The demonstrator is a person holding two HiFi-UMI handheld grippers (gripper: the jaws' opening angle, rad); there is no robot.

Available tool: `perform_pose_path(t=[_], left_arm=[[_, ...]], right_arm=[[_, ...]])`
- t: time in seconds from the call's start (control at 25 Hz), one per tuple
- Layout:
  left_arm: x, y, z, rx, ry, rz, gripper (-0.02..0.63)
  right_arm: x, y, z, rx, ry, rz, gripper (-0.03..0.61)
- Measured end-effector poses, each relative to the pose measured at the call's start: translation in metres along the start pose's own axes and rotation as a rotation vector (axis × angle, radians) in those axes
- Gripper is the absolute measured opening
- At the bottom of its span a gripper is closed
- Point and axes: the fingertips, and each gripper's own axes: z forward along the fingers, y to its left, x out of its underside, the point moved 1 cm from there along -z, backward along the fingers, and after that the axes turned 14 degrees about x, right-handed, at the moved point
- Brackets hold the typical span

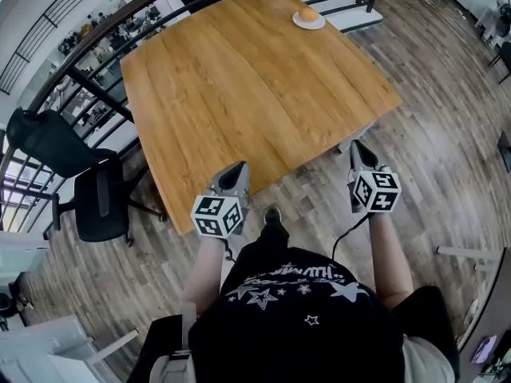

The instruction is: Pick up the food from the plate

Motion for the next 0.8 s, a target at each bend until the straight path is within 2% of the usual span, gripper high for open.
perform_pose_path(t=[0.08,0.4,0.8], left_arm=[[-0.01,0.019,0.008,0.001,-0.012,-0.026,0.002],[-0.052,0.085,0.05,0.014,-0.017,-0.01,0.002],[-0.066,0.14,0.072,0.046,-0.006,-0.031,0.002]], right_arm=[[-0.01,0.005,0.02,0.003,-0.001,-0.007,0.002],[-0.052,0.019,0.09,0.024,-0.02,-0.02,0.003],[-0.078,0.028,0.138,0.1,-0.036,-0.046,0.003]])
